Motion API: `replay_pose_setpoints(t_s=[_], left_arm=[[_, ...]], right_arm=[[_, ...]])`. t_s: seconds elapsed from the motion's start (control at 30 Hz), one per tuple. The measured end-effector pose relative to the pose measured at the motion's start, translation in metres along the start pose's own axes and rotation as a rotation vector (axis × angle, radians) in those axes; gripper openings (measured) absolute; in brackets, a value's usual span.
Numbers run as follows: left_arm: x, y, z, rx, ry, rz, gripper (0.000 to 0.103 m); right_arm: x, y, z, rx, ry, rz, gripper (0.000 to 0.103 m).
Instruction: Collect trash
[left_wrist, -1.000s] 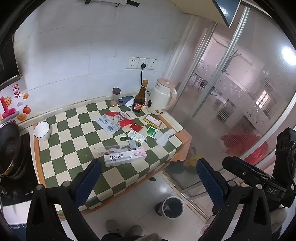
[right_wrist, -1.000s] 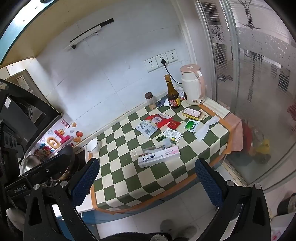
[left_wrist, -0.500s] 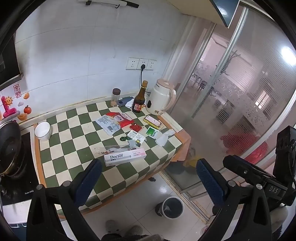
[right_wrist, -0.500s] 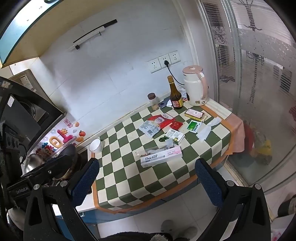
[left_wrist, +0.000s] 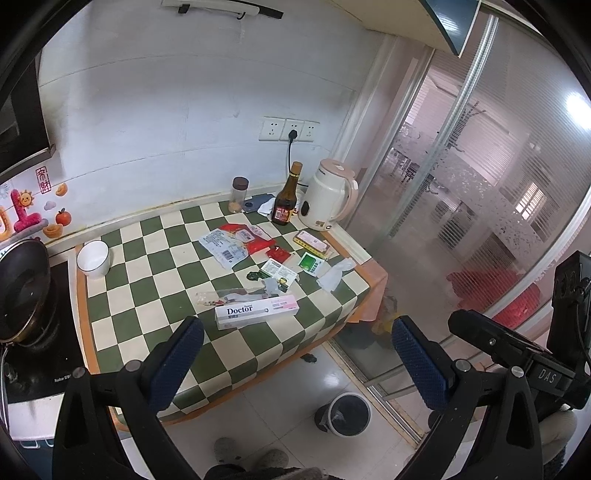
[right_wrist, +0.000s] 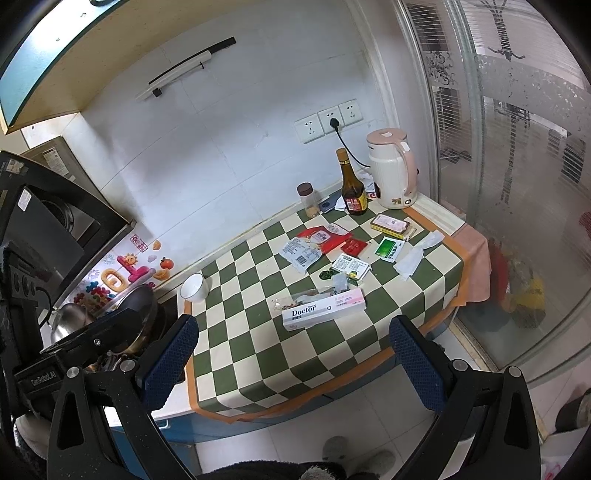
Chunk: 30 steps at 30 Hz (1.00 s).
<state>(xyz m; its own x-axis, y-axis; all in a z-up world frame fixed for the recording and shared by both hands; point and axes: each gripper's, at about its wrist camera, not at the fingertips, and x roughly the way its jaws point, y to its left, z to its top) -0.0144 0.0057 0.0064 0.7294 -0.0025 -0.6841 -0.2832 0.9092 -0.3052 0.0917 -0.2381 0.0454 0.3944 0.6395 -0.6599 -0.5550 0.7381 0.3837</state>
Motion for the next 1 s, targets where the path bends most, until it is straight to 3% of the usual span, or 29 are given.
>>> replay_pose_setpoints(t_s=[1.0], left_arm=[[0.005,-0.0008,-0.006,-0.004,-0.008,0.029,0.103]], right_arm=[[0.0081,0.0002,0.0027,-0.02,0.012,0.021,0.103]])
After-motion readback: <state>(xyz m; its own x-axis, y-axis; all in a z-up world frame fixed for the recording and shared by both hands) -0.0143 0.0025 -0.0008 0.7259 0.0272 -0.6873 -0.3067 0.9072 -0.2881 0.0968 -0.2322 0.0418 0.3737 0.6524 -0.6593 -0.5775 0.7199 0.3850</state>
